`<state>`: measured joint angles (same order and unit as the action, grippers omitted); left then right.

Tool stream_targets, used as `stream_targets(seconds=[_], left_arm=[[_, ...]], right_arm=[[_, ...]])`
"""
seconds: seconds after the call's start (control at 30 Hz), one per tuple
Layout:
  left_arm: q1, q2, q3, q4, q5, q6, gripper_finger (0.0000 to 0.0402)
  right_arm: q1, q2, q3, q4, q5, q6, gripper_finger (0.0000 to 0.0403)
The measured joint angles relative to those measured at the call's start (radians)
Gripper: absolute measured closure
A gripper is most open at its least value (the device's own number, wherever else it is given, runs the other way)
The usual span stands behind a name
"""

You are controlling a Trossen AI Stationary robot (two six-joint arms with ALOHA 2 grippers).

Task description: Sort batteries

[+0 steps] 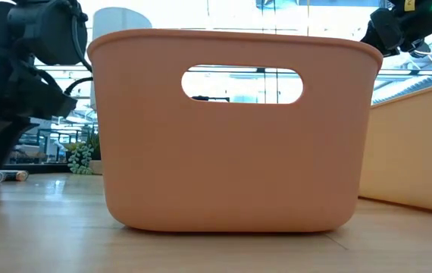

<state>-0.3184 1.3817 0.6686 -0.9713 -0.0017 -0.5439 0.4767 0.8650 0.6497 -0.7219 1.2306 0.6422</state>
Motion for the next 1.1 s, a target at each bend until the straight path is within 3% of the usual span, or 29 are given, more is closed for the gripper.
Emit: stream_targets(seconds=[0.47, 0.8, 1.1], left_arm=[[-0.031, -0.004, -0.098, 0.130, 0.013, -0.001, 0.0240], [-0.032, -0.003, -0.100, 0.128, 0.019, 0.007, 0.0291], [-0.033, -0.002, -0.102, 0.142, -0.020, 0.037, 0.0300]], right_arm=[[0.000, 0.000, 0.000, 0.000, -0.006, 0.000, 0.0211], [0.000, 0.000, 0.000, 0.008, -0.006, 0.000, 0.0211], [0.000, 0.000, 0.000, 0.023, -0.028, 0.000, 0.0211]])
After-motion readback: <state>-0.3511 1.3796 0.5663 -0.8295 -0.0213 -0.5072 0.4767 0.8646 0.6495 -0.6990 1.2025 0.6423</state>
